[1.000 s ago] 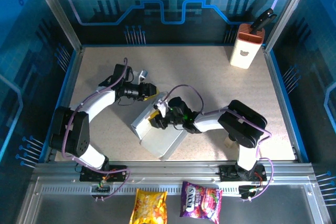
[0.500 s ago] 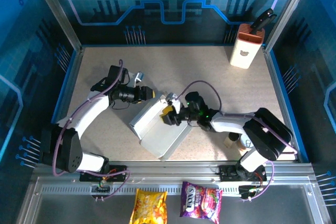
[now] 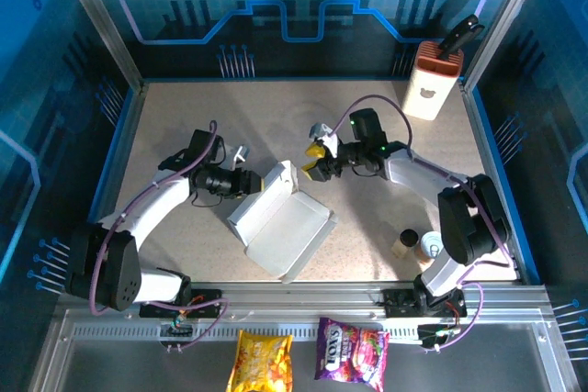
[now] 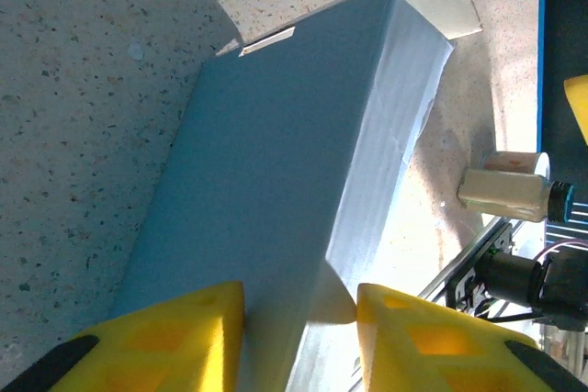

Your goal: Fold the paper box

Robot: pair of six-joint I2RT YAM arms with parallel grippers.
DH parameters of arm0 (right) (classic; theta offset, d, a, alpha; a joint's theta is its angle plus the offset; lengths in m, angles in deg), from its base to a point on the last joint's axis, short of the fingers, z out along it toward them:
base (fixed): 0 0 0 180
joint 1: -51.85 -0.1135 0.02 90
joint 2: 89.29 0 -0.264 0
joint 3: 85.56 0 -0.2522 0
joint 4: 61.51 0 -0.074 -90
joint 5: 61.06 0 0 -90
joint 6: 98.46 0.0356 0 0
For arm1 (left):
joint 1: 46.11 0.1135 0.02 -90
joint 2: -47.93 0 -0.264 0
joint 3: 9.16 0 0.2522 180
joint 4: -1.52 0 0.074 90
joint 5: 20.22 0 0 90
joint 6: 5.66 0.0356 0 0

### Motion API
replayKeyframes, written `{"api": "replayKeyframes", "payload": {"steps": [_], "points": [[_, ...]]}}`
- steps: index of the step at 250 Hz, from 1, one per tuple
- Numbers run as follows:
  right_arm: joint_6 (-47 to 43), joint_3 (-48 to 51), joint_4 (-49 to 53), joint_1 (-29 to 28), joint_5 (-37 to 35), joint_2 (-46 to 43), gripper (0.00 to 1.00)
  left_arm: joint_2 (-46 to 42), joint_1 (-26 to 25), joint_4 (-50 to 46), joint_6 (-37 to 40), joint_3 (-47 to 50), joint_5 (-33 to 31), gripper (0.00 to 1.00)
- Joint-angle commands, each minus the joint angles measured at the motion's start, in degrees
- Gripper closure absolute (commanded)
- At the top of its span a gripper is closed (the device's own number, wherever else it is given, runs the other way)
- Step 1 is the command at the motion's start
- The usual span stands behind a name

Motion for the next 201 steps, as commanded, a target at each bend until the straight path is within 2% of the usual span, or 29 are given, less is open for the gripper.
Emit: {"api": "replayKeyframes", "payload": {"steps": [1, 29, 56, 108, 146, 201], "points": [[-15.7, -4.5, 11.0, 1.8, 6.4, 4.6, 0.39, -0.8, 0.0, -0.7, 1.7, 0.8, -0.5, 0.64], [-24.5, -12.5, 20.0, 3.1, 10.8, 10.4, 0.37, -1.2, 0.1, -0.6, 1.7, 0.5, -0.2, 0.64], [-32.9, -19.2, 28.7, 2.0, 7.8, 15.0, 0.37, -1.1, 0.0, -1.0, 2.3, 0.2, -0.4, 0.65], [-42.9, -25.4, 35.8, -0.8, 2.7, 20.6, 0.37, -0.3, 0.0, -1.1, 2.5, 0.5, -1.0, 0.67], [-44.4, -28.1, 38.4, -3.6, 0.0, 23.1, 0.37, -0.1, 0.0, -0.9, 2.5, 0.6, -1.5, 0.68], [-41.1, -23.3, 35.1, -5.5, 1.7, 19.5, 0.40, 0.1, 0.0, -0.5, 2.2, 0.9, -1.4, 0.72]]}}
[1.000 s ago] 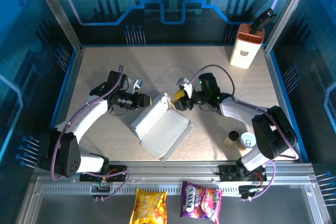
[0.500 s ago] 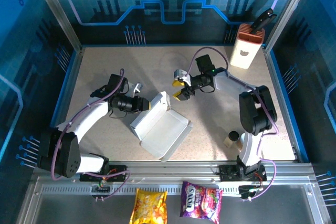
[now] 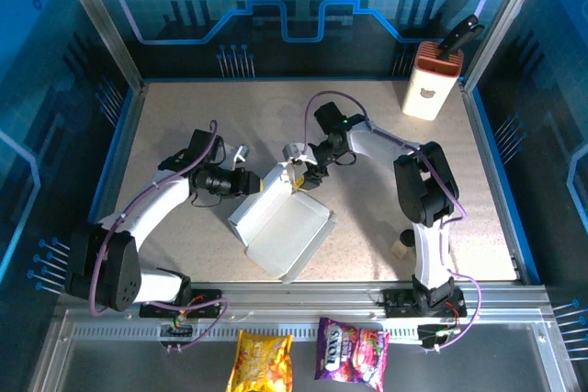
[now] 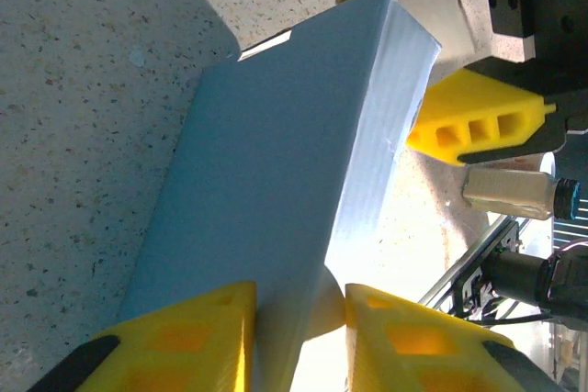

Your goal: Fold the paper box

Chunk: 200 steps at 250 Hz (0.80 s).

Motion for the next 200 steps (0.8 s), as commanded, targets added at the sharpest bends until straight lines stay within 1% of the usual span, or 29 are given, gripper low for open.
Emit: {"api": "replayKeyframes", "payload": {"steps": [1, 38, 56, 73, 101, 133, 171, 200], "points": [[0.3, 3.0, 0.7, -0.5, 1.3, -2.8, 0.40, 0.2, 0.0, -0.7, 1.3, 0.8, -1.1, 0.72], [4.2, 7.9, -2.6, -1.6, 1.4, -6.4, 0.41, 0.3, 0.0, 0.0, 0.9, 1.4, -0.2, 0.73], [7.0, 10.5, -6.0, -2.3, -0.1, -7.7, 0.41, 0.4, -0.1, 0.5, 0.6, 1.8, 0.2, 0.73], [10.9, 12.8, -11.4, -3.1, -3.0, -8.5, 0.44, 0.3, -0.1, 0.8, 0.5, 2.2, 0.2, 0.73], [15.5, 14.7, -17.3, -4.0, -5.9, -8.6, 0.49, 0.4, -0.1, 0.8, 0.5, 2.3, 0.1, 0.73], [19.7, 16.5, -21.7, -4.5, -7.6, -9.0, 0.53, 0.1, -0.2, 0.9, 0.5, 2.4, 0.1, 0.73], [23.9, 18.0, -26.3, -5.5, -10.9, -9.3, 0.62, 0.1, -0.1, 1.0, 0.6, 2.6, 0.1, 0.73], [26.9, 18.5, -28.4, -6.0, -11.8, -9.2, 0.65, 0.0, -0.1, 1.4, 0.6, 2.8, 0.1, 0.73]]}}
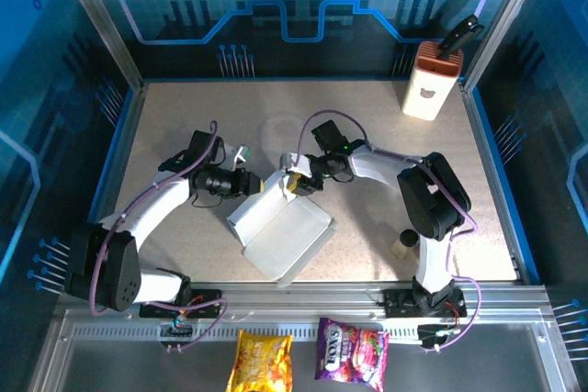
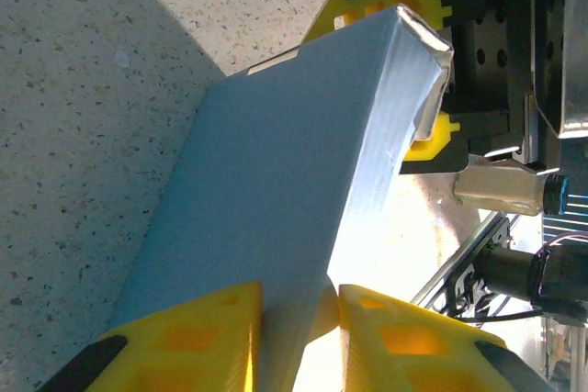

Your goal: Fold the paper box

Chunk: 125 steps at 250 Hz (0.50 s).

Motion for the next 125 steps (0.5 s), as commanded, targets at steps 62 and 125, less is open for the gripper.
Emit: {"api": "replayKeyframes", "payload": {"steps": [62, 125], "points": [[9.9, 2.7, -7.3, -3.4, -4.5, -1.8, 0.77, -0.2, -0.2, 0.0, 0.7, 2.2, -1.3, 0.73], [14.3, 4.9, -11.0, -4.6, -7.5, -2.2, 0.90, -1.9, -0.1, 1.0, -0.3, 2.4, -0.8, 0.73]]}}
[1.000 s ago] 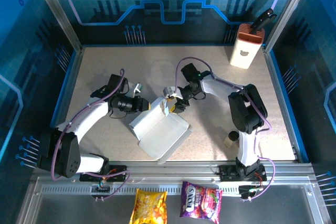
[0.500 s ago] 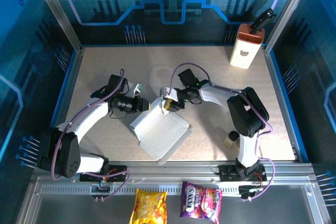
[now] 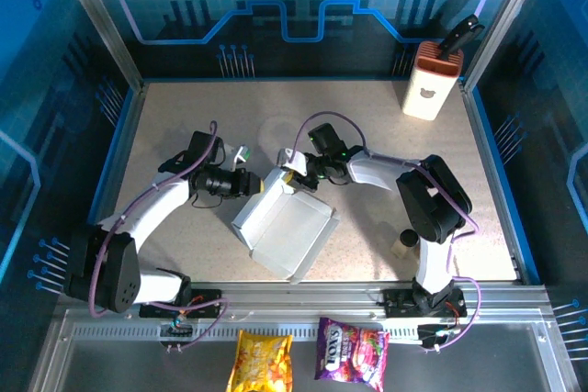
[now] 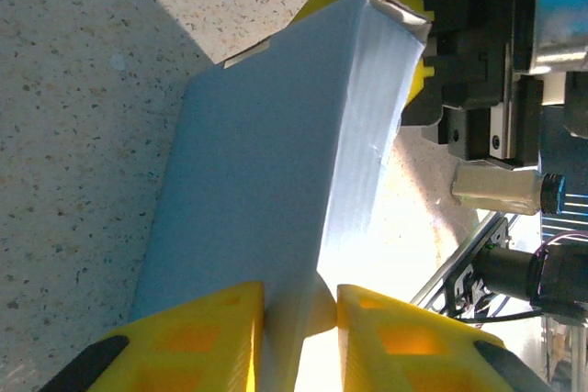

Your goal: Fold the paper box

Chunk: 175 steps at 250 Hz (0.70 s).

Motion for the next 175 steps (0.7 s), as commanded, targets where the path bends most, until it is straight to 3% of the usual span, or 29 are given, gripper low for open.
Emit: {"api": "replayKeyframes", "payload": {"steps": [1, 64, 95, 175], "points": [[3.0, 1.7, -1.8, -2.7, -0.7, -1.1, 0.90, -1.1, 0.0, 0.2, -0.2, 1.7, -0.9, 0.73], [9.3, 2.3, -1.8, -3.3, -8.0, -2.1, 1.00, -3.6, 0.1, 1.6, -2.8, 2.0, 0.3, 0.60], [15.0, 3.0, -1.5, -3.7, -11.8, -3.5, 1.00, -3.0, 0.1, 2.4, -3.7, 2.1, 2.1, 0.56], [42.6, 5.5, -5.1, -8.4, -29.3, -4.1, 1.00, -2.2, -0.3, 7.5, -7.6, 3.8, 6.3, 0.55]]}}
